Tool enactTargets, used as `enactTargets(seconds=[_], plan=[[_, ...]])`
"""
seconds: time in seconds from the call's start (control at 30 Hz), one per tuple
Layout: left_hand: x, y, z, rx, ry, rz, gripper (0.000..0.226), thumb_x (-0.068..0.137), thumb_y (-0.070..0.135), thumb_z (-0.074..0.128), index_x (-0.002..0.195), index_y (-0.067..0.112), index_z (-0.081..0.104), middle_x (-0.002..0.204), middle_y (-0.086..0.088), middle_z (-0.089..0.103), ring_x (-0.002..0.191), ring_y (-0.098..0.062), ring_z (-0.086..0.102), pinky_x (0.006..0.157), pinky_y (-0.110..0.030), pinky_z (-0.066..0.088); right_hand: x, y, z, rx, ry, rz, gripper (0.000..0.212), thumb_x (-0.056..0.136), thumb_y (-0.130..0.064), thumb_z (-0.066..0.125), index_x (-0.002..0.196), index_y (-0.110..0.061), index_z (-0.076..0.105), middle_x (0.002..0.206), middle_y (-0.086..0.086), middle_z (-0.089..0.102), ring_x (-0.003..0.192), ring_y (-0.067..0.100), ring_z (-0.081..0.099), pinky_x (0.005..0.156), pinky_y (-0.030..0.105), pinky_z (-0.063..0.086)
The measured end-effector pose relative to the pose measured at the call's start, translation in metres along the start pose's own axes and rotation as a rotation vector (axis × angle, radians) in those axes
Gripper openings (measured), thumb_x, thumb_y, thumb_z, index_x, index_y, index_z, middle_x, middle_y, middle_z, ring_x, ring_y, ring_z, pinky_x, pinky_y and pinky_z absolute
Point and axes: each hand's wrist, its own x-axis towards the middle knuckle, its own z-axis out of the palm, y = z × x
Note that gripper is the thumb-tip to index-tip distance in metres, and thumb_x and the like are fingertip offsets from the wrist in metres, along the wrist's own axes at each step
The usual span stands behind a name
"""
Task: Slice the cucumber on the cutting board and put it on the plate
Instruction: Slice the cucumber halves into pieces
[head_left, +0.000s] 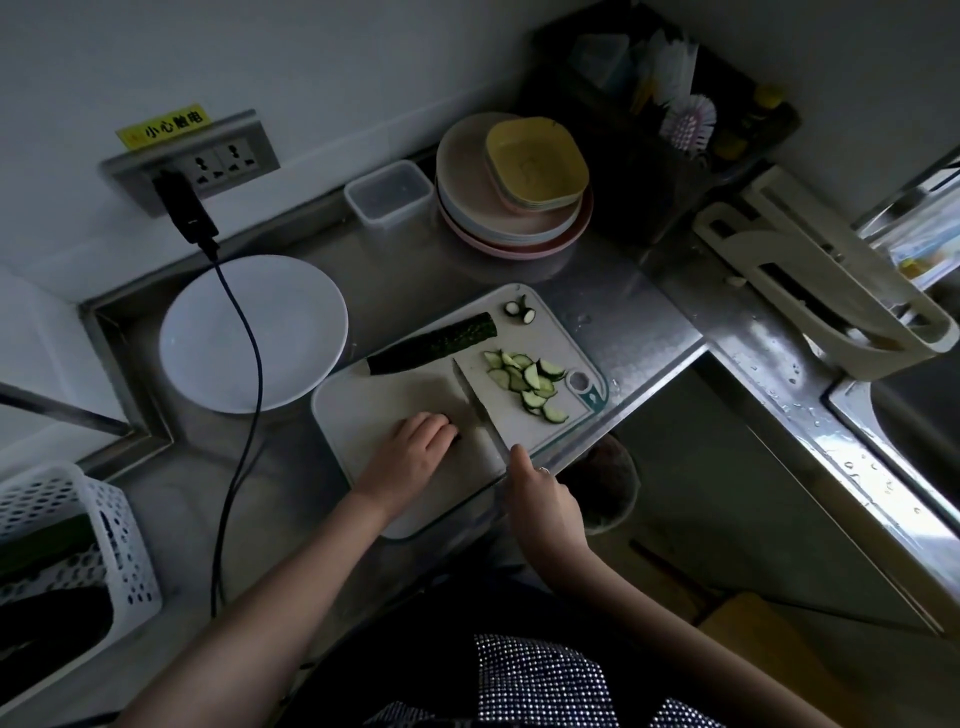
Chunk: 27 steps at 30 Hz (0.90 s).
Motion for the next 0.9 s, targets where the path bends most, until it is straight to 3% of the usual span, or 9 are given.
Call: enactTargets(seconds=[0.17,0.3,0.47,0.57,0.8,0.9], plan=[[0.002,0.0,-0.004,0.006,0.041,0.045,0.034,0.077,0.006,0.044,0.109,0.008,0.053,0.094,-0.013,0.061,0.09,-0.025,0.047,0.077,-0.034,0.044,-0.003,-0.006,0.002,0.02,-0.005,-0.068,0.019,0.094,-0.015,0.04,0.091,-0.022,0.022,0.079,0.01,0.053,0.073,0.039,0.06,0.054,0.039,0.042],[0.002,0.001,-0.005,0.018,0.028,0.025,0.032,0.077,0.005,0.044,0.097,0.002,0.069,0.091,-0.014,0.064,0.091,-0.025,0.047,0.076,-0.035,0.049,-0.001,-0.008,0.002,0.025,-0.007,-0.079,0.01,0.096,-0.015,0.039,0.098,-0.018,0.03,0.075,0.008,0.05,0.074,0.039,0.06,0.057,0.041,0.045],[0.001,0.0,-0.003,-0.003,0.004,0.004,0.033,0.079,0.006,0.043,0.098,0.0,0.07,0.095,-0.016,0.065,0.094,-0.026,0.047,0.075,-0.034,0.054,-0.001,-0.006,0.008,-0.006,-0.022,-0.105,0.018,0.095,-0.014,0.04,0.093,-0.02,0.024,0.076,0.008,0.051,0.07,0.037,0.059,0.052,0.037,0.041],[0.001,-0.001,-0.002,-0.012,0.001,-0.003,0.032,0.079,0.006,0.044,0.096,-0.001,0.07,0.094,-0.017,0.065,0.094,-0.026,0.047,0.074,-0.036,0.055,0.0,-0.005,0.011,-0.034,-0.029,-0.098,0.017,0.093,-0.012,0.042,0.101,-0.019,0.028,0.08,0.01,0.055,0.071,0.037,0.06,0.052,0.036,0.039],[-0.002,-0.001,0.001,-0.039,0.062,-0.007,0.026,0.077,0.004,0.045,0.098,0.001,0.059,0.096,-0.017,0.061,0.096,-0.028,0.047,0.074,-0.038,0.054,0.003,-0.006,0.013,-0.065,-0.094,-0.061,0.018,0.095,-0.01,0.04,0.111,-0.016,0.033,0.091,0.013,0.061,0.08,0.036,0.062,0.055,0.036,0.038],[-0.003,-0.004,0.002,-0.046,0.08,-0.012,0.026,0.079,0.006,0.045,0.104,0.006,0.049,0.104,-0.011,0.05,0.096,-0.026,0.047,0.076,-0.037,0.053,0.002,-0.006,0.013,-0.068,-0.091,-0.066,0.018,0.094,-0.012,0.04,0.11,-0.016,0.032,0.09,0.013,0.061,0.079,0.036,0.062,0.055,0.036,0.038]])
